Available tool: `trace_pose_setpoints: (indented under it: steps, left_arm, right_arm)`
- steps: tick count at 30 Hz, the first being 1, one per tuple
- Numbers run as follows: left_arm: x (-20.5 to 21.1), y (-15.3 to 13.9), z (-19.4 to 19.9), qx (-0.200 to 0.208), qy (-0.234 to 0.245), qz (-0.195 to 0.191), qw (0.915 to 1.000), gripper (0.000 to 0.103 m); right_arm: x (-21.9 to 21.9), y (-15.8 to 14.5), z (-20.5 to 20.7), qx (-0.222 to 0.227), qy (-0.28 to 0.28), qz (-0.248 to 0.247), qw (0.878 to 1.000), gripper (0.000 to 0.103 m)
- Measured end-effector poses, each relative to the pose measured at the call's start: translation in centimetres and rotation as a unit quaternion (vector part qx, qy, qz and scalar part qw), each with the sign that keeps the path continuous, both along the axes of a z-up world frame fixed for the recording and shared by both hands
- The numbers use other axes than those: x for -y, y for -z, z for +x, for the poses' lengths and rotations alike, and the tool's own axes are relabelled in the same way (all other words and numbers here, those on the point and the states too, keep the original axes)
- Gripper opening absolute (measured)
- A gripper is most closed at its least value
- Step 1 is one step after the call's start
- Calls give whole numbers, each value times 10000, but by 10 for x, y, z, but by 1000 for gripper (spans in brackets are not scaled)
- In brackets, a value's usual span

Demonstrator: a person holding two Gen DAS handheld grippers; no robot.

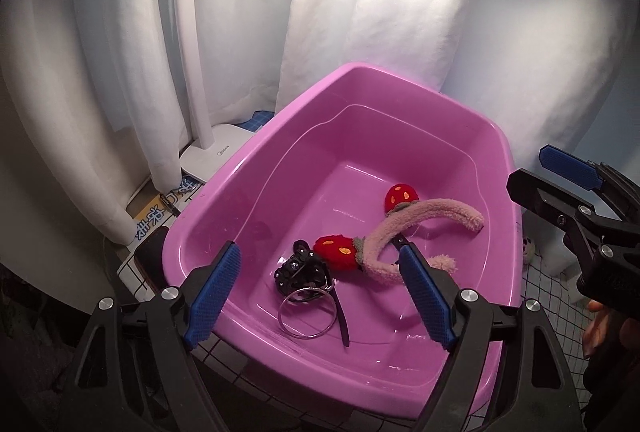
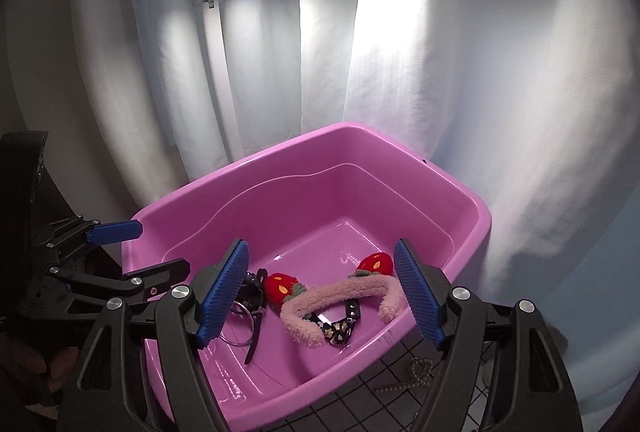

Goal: Organize jewelry
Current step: 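Withdraw both tools from the tub back over the table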

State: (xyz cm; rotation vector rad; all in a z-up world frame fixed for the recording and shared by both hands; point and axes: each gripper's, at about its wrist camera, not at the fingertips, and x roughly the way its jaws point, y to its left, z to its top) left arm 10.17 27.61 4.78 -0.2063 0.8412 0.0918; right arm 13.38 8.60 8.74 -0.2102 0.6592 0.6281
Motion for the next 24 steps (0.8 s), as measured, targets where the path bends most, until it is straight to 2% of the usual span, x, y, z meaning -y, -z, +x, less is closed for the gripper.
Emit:
trace_pose_setpoints:
  steps: [4,8,15,19,24]
  left_arm:
    - [16,-7,-9,188,207,-54,9996,80]
    - [40,-14,-18,411,470,-5,9980,80]
    - [99,-17,-30,544,992,-97,9935,80]
    - [137,-15,-38,529,1310,-236,9897,80]
    - [186,-4,-50,486,1614,-218,9854,81]
  right_arm:
    - [38,-2,-25,285,359,266,9986,72]
    - [83,1,-52,390,739,444,9955,74]
    - [151,15,-95,847,1642,-288,9824,75]
    - [189,32,-106,518,1841,-283,9811,75]
    - [236,64,-109,-413,1786,432,9821,75]
